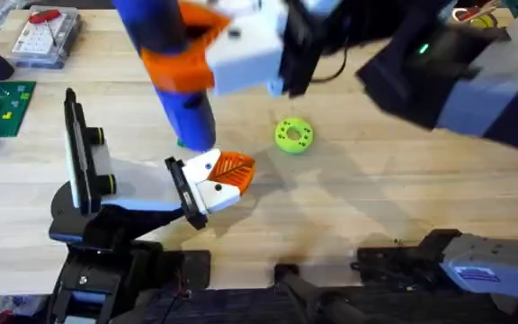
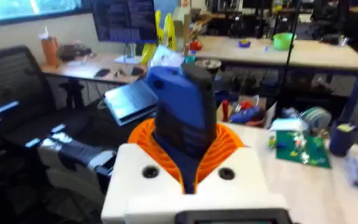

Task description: Pick up the gripper from the table and insert it into the empty holder that is missing its gripper. Then pick up a screw, insert it into the mounting hole, and use the screwdriver to tighten it. Finally, clean up the table by picking up the vegetable and placing it into the bucket.

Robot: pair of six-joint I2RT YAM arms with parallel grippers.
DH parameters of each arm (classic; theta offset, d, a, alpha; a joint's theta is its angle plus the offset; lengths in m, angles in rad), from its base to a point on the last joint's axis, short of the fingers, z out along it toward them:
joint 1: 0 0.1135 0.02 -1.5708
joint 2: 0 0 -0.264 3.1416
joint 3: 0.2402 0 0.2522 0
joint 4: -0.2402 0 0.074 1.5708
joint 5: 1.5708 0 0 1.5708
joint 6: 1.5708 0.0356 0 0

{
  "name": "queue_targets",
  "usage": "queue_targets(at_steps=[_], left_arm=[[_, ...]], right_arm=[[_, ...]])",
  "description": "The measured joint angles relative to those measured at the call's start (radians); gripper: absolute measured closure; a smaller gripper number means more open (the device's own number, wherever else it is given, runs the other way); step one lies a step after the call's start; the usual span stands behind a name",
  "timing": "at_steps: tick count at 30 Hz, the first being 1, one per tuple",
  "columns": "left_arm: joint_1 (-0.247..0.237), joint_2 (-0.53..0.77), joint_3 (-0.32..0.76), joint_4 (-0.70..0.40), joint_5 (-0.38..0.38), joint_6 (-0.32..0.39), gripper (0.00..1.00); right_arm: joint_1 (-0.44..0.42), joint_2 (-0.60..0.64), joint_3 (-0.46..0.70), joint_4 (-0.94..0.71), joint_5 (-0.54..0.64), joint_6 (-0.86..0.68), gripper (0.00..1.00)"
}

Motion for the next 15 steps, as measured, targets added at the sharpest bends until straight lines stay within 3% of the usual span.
queue_targets(at_steps=[4, 8, 12, 15], left_arm=[[0.000, 0.000, 0.000, 0.000, 0.000, 0.000, 0.981], [0.000, 0.000, 0.000, 0.000, -0.001, 0.000, 0.981], [0.000, 0.000, 0.000, 0.000, -0.001, 0.000, 0.981], [0.000, 0.000, 0.000, 0.000, 0.000, 0.000, 0.981]], right_arm=[[-0.033, 0.000, 0.164, -0.140, -0.008, 0.003, 0.952], [-0.049, -0.012, 0.320, -0.469, 0.011, -0.083, 0.952], [-0.044, -0.020, 0.440, -0.925, 0.167, -0.282, 0.953], [-0.043, -0.019, 0.464, -1.079, 0.289, -0.401, 0.951]])
